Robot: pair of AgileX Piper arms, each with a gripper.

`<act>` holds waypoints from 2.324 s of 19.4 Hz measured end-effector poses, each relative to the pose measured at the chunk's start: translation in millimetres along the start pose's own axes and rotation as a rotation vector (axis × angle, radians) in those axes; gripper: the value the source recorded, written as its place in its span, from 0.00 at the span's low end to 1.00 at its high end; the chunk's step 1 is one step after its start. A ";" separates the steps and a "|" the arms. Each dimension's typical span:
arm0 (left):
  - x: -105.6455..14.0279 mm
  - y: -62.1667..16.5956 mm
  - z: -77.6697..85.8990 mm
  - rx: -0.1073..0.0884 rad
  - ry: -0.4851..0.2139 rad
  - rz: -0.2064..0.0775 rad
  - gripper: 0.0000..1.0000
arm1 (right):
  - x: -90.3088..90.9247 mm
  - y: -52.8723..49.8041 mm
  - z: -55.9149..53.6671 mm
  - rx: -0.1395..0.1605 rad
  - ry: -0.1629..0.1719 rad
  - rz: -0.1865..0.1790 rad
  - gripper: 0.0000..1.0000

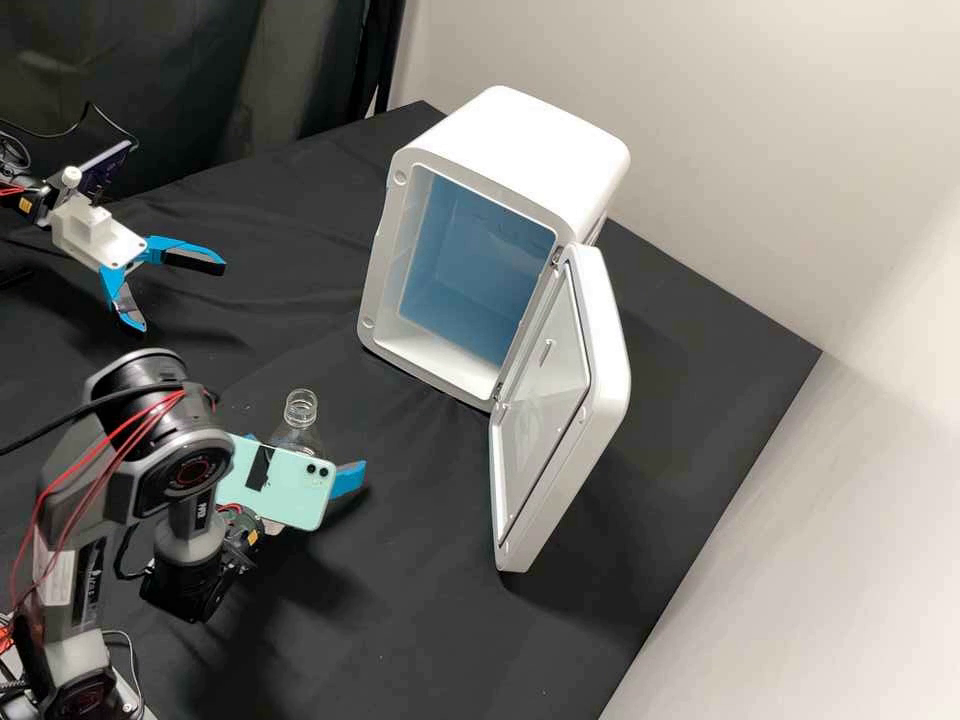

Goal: Place the flask in the incubator

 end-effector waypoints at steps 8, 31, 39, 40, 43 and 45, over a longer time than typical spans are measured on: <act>1.2 -0.5 1.7 0.000 -0.011 -0.004 1.00 | 3.8 7.8 0.8 -0.162 -0.009 0.068 1.00; 2.6 -1.0 3.8 0.000 -0.024 -0.007 1.00 | -0.4 23.5 -6.5 0.031 -0.050 0.158 1.00; 2.6 -1.0 3.8 0.000 -0.024 -0.007 1.00 | 16.2 28.4 -6.6 0.166 -0.011 0.159 1.00; 2.6 -1.0 3.8 0.000 -0.024 -0.007 1.00 | 17.5 29.4 -6.7 0.204 -0.006 0.163 1.00; 2.6 -1.0 3.8 0.000 -0.024 -0.007 1.00 | 19.1 29.4 -9.8 0.278 0.027 0.149 1.00; 2.7 -1.3 3.7 -0.001 -0.024 -0.008 1.00 | 19.4 28.5 -11.5 0.307 0.047 0.135 1.00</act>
